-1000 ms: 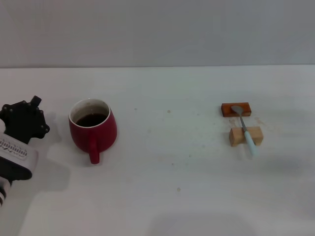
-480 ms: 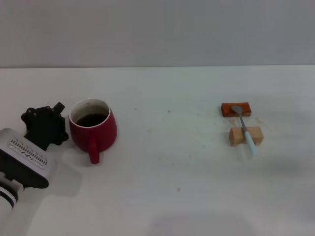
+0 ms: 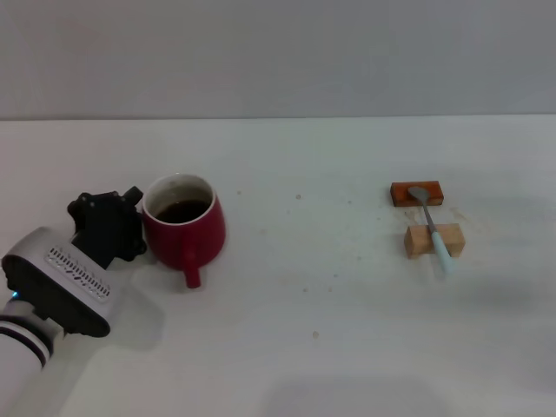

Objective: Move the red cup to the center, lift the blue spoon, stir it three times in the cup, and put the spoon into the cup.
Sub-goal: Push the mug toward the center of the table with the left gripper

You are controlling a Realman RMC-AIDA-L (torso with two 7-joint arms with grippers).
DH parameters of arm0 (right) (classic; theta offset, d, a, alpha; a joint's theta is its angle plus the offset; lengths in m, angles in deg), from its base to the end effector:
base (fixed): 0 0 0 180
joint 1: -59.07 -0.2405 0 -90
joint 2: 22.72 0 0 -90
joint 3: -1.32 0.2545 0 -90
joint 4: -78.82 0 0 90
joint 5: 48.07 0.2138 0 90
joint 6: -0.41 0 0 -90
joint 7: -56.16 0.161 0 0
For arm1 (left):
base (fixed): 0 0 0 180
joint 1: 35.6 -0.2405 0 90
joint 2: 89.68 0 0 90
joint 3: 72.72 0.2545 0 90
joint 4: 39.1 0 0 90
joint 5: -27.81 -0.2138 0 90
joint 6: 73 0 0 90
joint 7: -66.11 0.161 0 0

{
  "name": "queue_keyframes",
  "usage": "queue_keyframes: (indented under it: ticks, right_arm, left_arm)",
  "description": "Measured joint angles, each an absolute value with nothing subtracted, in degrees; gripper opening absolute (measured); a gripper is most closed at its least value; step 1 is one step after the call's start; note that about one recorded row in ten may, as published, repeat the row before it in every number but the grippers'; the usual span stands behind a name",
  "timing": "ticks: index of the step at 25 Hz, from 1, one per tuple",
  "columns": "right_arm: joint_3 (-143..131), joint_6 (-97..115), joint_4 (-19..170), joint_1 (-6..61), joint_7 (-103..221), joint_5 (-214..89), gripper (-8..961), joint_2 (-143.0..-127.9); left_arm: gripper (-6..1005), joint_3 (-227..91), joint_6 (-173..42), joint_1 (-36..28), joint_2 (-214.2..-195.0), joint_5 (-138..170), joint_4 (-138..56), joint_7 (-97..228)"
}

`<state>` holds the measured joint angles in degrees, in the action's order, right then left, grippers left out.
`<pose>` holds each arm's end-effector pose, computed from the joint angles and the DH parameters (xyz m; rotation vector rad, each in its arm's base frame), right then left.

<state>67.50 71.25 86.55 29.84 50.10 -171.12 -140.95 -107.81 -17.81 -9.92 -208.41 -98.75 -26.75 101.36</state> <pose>0.3408 0.3735 0.0612 -1.1973 0.4109 0.5734 -0.3267 0.3443 -0.0659 -1.8904 0.0836 -0.0457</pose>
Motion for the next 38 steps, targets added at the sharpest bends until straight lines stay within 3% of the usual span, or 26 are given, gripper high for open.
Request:
queue_keyframes:
  ticks: [38]
  right_arm:
    - [67.5, 71.2, 86.6, 29.8, 50.1, -171.2, 791, -140.59]
  left_arm:
    - [5, -98.6, -18.7, -8.9, -208.77, -98.6, -15.9, 100.6]
